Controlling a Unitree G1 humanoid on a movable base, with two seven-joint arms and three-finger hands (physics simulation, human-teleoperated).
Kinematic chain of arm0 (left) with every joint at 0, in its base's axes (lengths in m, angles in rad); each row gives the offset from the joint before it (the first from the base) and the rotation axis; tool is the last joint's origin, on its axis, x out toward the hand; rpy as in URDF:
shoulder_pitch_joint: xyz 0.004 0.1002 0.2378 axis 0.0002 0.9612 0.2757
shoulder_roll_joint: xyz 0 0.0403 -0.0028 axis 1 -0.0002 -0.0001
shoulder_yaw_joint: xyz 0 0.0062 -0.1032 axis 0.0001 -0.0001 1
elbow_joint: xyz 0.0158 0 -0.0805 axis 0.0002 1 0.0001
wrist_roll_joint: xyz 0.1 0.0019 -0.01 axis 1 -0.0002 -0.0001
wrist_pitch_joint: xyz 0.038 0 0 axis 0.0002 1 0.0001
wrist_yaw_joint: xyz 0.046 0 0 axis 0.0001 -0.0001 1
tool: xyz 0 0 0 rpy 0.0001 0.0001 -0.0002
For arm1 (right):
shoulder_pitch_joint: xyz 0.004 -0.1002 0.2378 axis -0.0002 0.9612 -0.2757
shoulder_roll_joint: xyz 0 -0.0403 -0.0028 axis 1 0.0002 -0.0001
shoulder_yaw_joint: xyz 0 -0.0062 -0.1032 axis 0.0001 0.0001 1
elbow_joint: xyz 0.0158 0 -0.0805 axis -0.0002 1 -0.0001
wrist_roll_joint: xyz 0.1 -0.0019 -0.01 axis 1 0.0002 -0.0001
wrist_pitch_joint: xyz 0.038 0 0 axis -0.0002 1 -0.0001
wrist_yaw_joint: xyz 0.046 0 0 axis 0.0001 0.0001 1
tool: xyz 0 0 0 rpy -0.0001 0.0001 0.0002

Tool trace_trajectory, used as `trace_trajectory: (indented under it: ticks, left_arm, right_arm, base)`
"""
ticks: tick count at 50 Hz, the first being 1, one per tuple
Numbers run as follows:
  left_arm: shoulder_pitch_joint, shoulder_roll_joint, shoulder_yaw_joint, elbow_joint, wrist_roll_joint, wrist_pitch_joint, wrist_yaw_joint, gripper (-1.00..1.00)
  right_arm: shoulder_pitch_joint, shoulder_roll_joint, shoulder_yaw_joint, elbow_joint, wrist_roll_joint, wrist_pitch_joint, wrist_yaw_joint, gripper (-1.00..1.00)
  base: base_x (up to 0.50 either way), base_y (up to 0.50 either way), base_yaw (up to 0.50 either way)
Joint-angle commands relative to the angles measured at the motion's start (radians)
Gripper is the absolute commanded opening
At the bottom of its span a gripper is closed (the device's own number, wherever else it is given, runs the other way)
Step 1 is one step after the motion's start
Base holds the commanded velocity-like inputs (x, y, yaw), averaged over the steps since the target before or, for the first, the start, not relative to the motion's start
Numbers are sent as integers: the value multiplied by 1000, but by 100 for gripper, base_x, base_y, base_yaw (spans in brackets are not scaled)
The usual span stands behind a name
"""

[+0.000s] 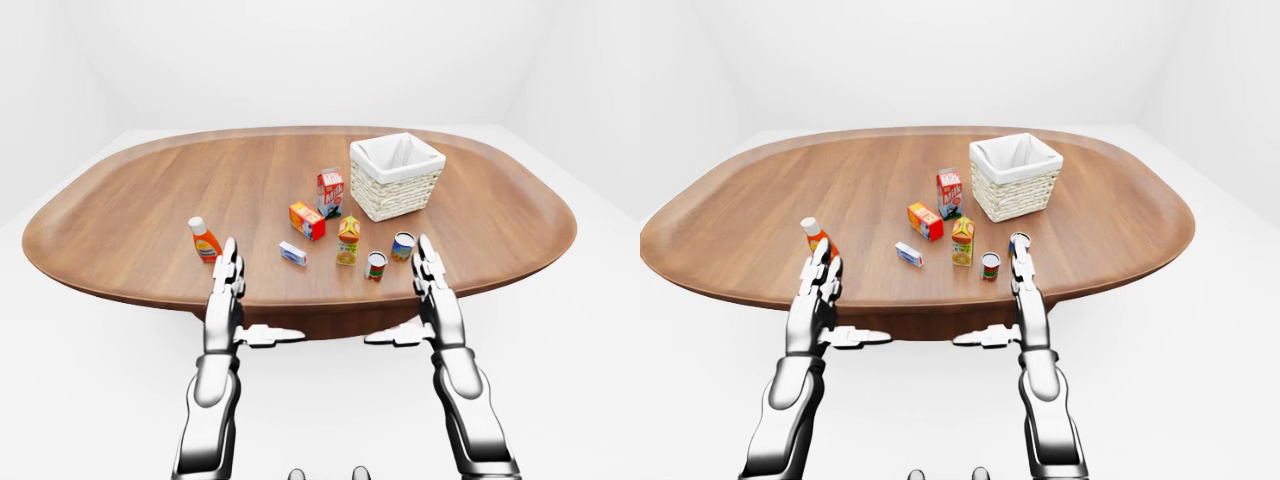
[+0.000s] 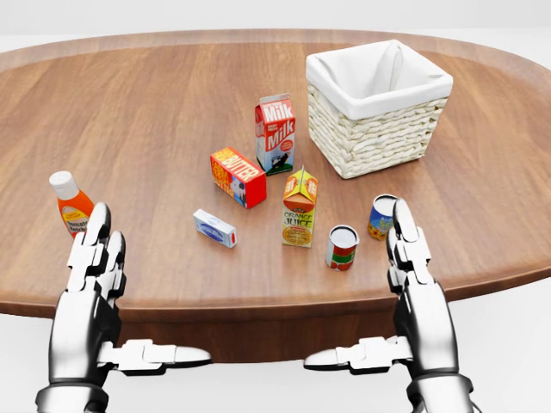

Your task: Pick up the alphabet soup and the tomato sauce, and put them in the basket.

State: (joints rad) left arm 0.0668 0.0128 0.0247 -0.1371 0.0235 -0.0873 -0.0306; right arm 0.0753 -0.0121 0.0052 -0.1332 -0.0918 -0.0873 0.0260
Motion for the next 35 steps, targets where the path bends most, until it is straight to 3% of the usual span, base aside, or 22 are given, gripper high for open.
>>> trace_trajectory:
  ticks: [1, 35]
  left_arm:
    - [43, -3, -7, -100, 30, 0, -2, 100]
    - [76, -5, -23, -177, 51, 0, -31, 100]
  right_arm:
    - [47, 3, 19, -106, -56, 0, -6, 100]
    - [87, 4, 39, -196, -106, 0, -16, 100]
  base:
    - [0, 0, 0]
    - [0, 0, 0]
